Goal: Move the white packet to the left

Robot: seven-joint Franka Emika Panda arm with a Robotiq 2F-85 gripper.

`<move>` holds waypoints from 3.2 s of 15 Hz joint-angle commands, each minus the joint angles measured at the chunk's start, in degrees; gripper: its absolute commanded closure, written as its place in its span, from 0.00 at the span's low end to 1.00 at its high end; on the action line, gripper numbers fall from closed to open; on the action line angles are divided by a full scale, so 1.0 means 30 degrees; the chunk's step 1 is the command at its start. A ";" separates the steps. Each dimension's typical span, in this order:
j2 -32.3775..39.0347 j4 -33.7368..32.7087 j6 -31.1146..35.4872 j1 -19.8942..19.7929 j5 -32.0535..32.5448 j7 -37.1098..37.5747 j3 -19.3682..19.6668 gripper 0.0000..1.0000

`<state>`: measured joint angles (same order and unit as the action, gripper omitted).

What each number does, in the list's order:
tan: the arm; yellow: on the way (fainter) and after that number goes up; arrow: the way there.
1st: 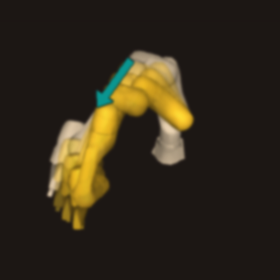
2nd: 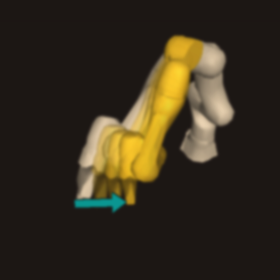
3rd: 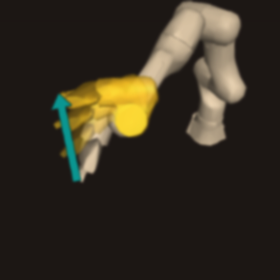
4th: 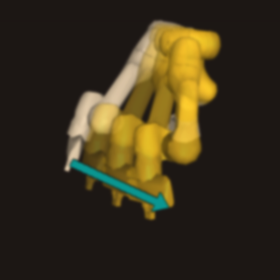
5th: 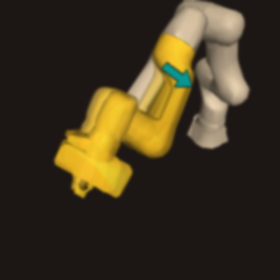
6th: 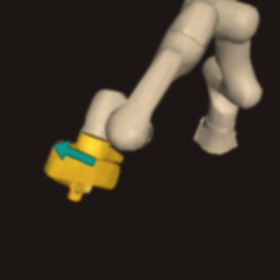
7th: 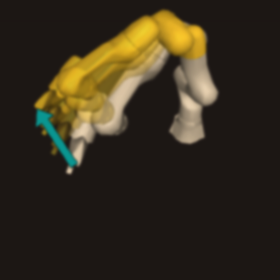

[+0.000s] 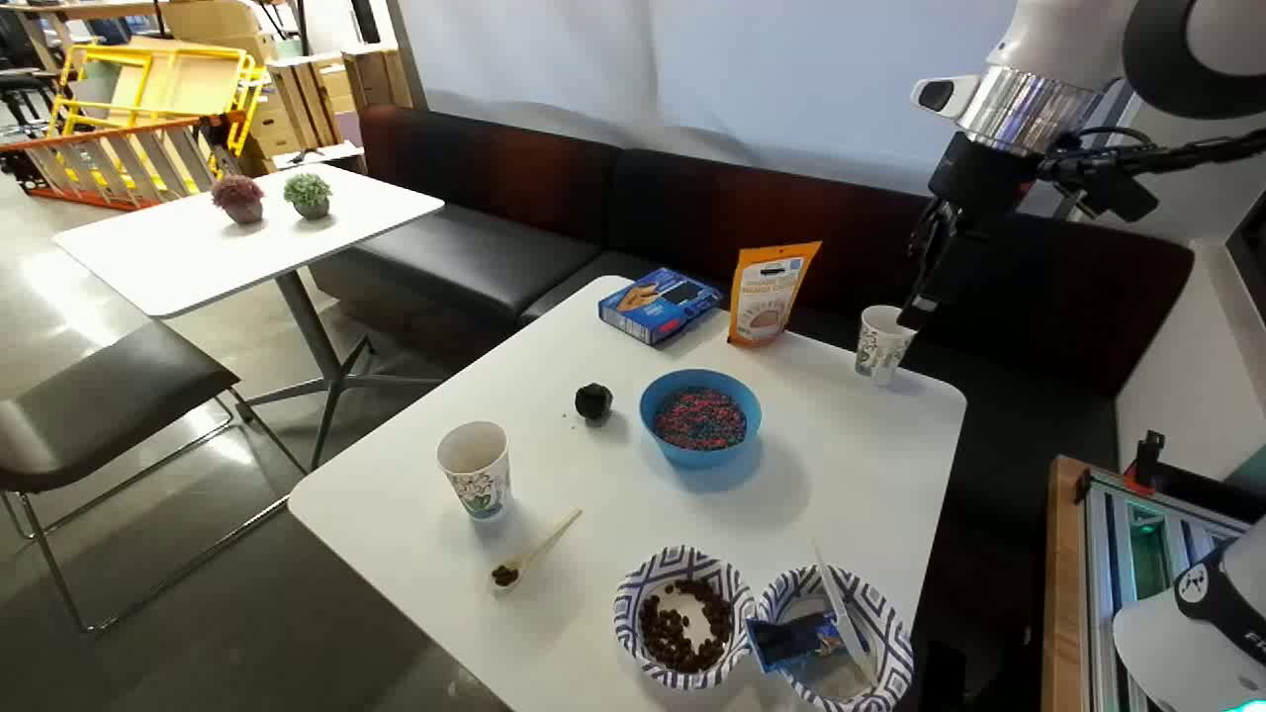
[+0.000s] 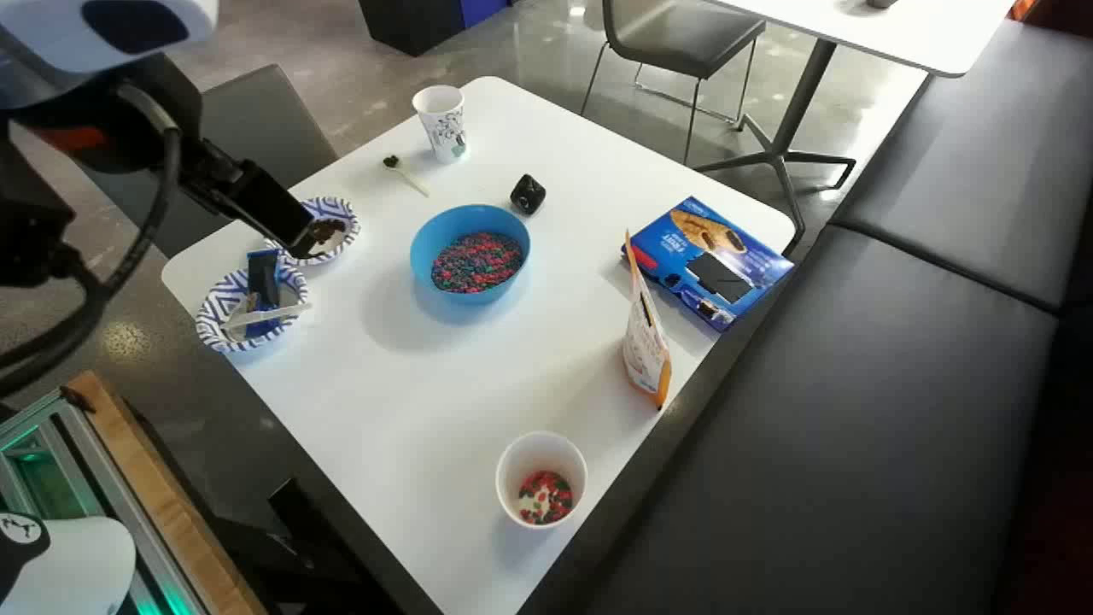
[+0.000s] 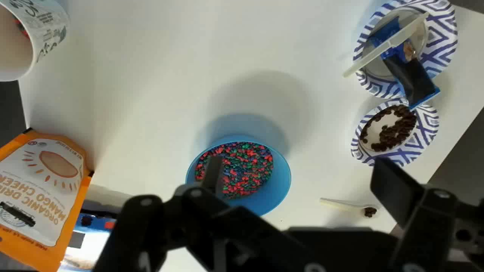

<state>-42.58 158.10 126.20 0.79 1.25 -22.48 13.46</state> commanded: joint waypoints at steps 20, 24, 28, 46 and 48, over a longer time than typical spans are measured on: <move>0.1550 -0.1060 0.0333 0.0519 0.0135 -0.1598 0.0156 0.00; 0.4143 -0.3285 0.0085 0.1335 0.0980 -0.4789 0.0235 0.00; 0.7600 -0.5805 0.2964 0.0782 0.2818 -0.6388 -0.0455 0.00; 1.9775 -1.6369 0.2313 -0.3333 0.5491 -0.7060 -0.1068 0.00; 2.0566 -1.7073 0.2105 -0.3575 0.5352 -0.7418 -0.1211 0.00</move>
<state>14.94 111.49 135.34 -8.21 17.02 -42.92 11.32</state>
